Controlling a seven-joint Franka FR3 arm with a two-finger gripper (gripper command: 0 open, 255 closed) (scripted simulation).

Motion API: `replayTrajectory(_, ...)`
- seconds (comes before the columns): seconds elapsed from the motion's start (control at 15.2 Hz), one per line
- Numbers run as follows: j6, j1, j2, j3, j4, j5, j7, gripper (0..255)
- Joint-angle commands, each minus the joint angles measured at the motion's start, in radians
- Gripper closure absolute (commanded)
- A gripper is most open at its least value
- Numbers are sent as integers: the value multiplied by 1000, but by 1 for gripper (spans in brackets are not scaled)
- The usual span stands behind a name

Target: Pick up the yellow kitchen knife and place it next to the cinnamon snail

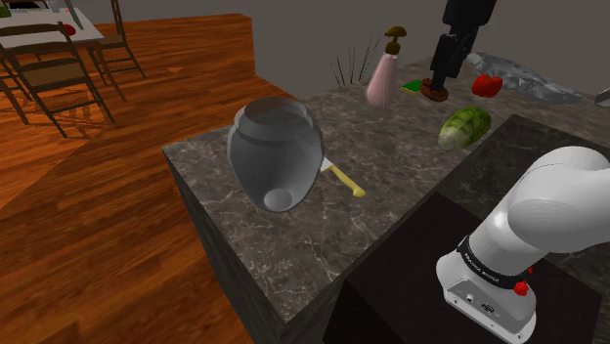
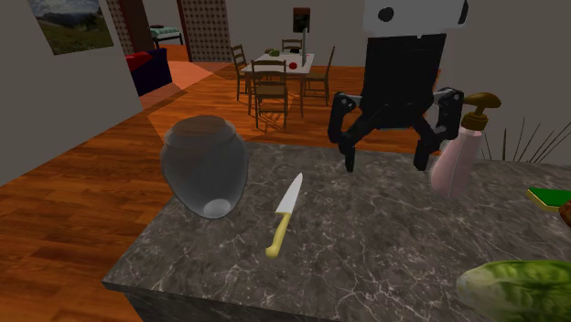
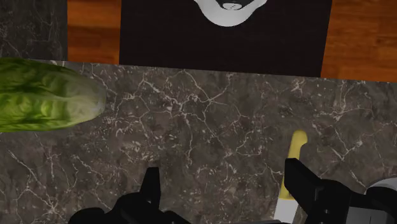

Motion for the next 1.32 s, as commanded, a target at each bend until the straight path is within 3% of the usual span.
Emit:
replayTrajectory(0.0, 0, 0, 0, 0, 0, 0, 0, 0)
replayTrajectory(0.66, 338, 58, 140, 105, -167, 95, 134, 0)
replayTrajectory(1.25, 660, 101, 399, 207, -194, 145, 248, 0)
